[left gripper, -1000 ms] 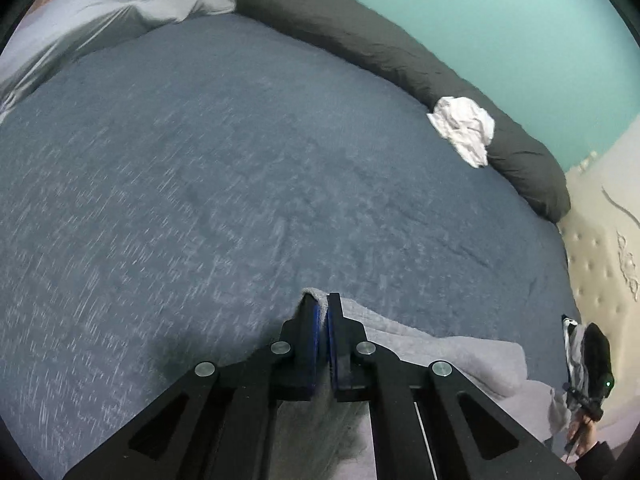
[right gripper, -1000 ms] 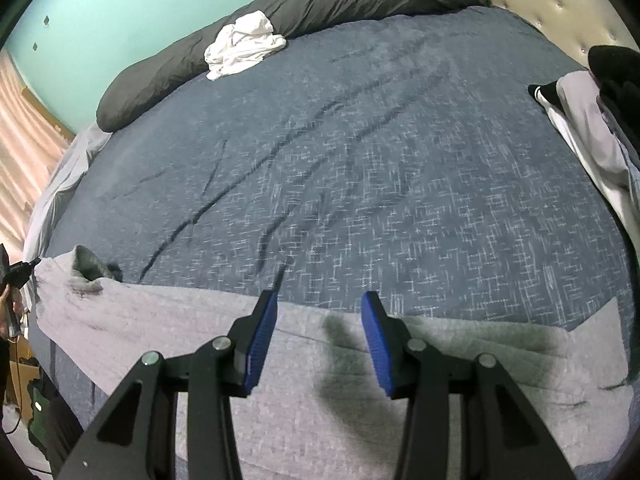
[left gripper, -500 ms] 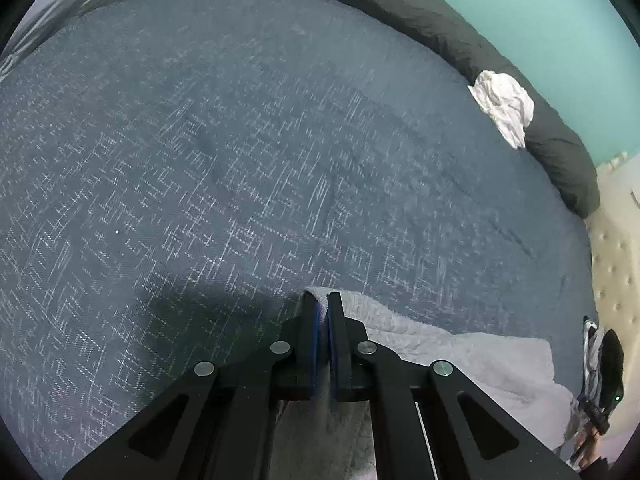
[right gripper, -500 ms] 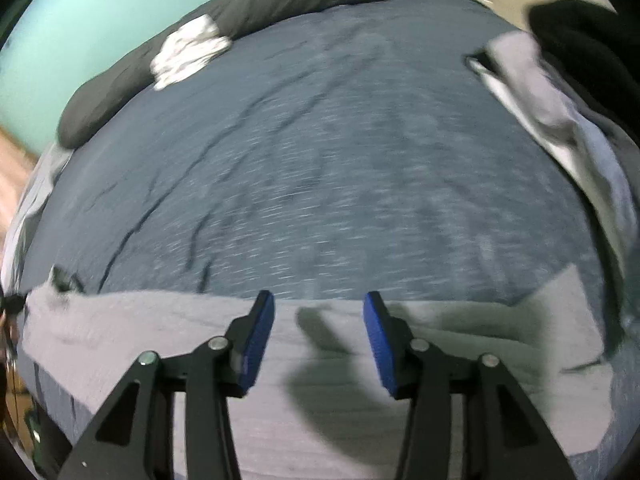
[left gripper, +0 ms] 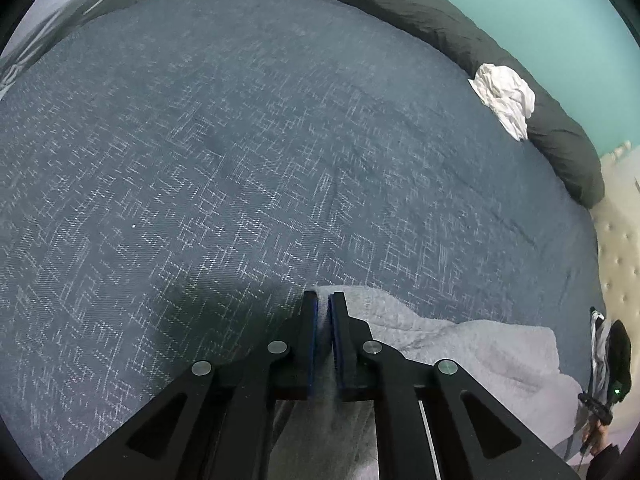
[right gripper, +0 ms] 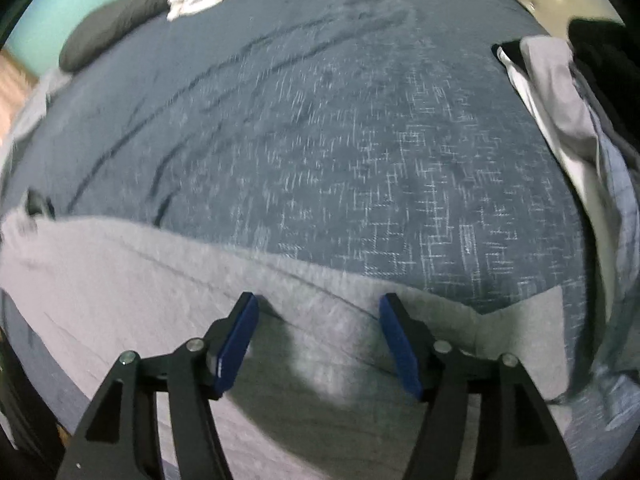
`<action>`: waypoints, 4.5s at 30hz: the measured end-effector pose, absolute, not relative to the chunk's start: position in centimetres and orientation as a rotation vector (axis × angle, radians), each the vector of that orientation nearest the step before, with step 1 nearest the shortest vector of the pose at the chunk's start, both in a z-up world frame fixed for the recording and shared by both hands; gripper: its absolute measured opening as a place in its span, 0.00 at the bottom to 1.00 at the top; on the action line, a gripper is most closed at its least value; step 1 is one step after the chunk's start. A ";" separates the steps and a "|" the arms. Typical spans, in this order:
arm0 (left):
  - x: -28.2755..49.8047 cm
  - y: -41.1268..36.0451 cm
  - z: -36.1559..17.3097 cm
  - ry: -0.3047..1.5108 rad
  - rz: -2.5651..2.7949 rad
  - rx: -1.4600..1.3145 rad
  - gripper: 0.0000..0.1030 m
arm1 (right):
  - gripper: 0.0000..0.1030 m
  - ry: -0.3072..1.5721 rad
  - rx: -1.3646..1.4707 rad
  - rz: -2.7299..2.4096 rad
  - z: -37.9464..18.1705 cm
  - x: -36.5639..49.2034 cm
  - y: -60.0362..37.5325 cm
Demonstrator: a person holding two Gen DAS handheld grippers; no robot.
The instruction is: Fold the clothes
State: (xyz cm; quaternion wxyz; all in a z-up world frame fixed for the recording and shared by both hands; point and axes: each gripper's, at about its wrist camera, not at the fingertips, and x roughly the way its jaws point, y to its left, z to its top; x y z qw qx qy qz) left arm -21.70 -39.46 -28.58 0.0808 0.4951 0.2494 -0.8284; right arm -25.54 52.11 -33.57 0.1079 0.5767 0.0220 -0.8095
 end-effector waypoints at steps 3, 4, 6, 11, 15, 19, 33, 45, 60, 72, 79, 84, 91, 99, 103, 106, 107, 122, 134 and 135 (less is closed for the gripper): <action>-21.1 -39.7 -28.1 0.736 -2.468 1.464 0.14 | 0.62 0.058 1.676 -2.413 -32.7 -25.1 53.0; -20.8 -39.9 -27.8 0.733 -2.468 1.458 0.19 | 0.62 0.044 1.662 -2.433 -32.2 -24.9 53.5; -20.1 -40.2 -27.4 0.720 -2.471 1.445 0.23 | 0.63 -0.005 1.642 -2.487 -31.0 -24.3 55.4; -18.7 -40.5 -26.7 0.712 -2.476 1.422 0.25 | 0.63 -0.087 1.639 -2.636 -28.8 -21.0 61.2; -18.1 -40.1 -26.4 0.718 -2.478 1.419 0.25 | 0.63 -0.176 1.691 -2.684 -29.4 -19.1 64.8; -17.9 -39.4 -26.1 0.712 -2.489 1.422 0.25 | 0.66 -0.223 1.717 -2.717 -30.4 -18.1 66.3; -18.6 -37.7 -25.3 0.676 -2.517 1.435 0.25 | 0.65 -0.420 1.770 -2.685 -31.9 -16.6 67.5; -18.5 -37.4 -24.9 0.681 -2.528 1.424 0.25 | 0.30 -0.422 1.756 -2.656 -32.0 -15.6 67.1; -17.8 -37.6 -24.7 0.682 -2.521 1.414 0.25 | 0.04 -0.038 1.294 -2.862 -22.7 -17.1 64.4; -17.0 -36.7 -24.1 0.672 -2.510 1.420 0.25 | 0.16 -0.080 1.581 -2.877 -30.4 -18.9 65.5; -17.6 -35.6 -24.0 0.663 -2.519 1.428 0.25 | 0.26 -0.081 1.503 -2.982 -28.9 -16.8 66.5; -18.1 -34.8 -24.0 0.666 -2.533 1.433 0.25 | 0.35 -0.354 1.547 -2.874 -30.7 -15.7 68.1; -18.1 -34.1 -23.4 0.654 -2.546 1.431 0.25 | 0.60 -0.617 1.556 -2.788 -32.4 -15.2 68.8; -18.1 -34.3 -23.0 0.652 -2.547 1.420 0.25 | 0.61 -0.665 1.452 -2.839 -31.2 -15.6 68.3; -18.1 -34.1 -23.2 0.654 -2.549 1.423 0.25 | 0.49 -0.550 1.446 -2.881 -30.8 -15.6 67.6; -18.1 -34.1 -23.3 0.656 -2.548 1.427 0.25 | 0.35 -0.506 1.457 -2.911 -30.9 -16.3 67.4; -18.1 -34.1 -23.4 0.656 -2.547 1.427 0.25 | 0.30 -0.480 1.454 -2.922 -30.7 -16.5 67.2; -18.0 -34.4 -23.0 0.662 -2.545 1.414 0.25 | 0.04 -0.293 1.102 -3.031 -25.6 -16.3 65.3; -17.7 -34.7 -22.5 0.654 -2.541 1.408 0.25 | 0.08 -0.436 1.498 -2.979 -32.6 -15.0 68.9; -17.7 -34.7 -22.5 0.654 -2.541 1.408 0.25 | 0.09 -0.467 1.499 -2.990 -32.6 -14.8 69.3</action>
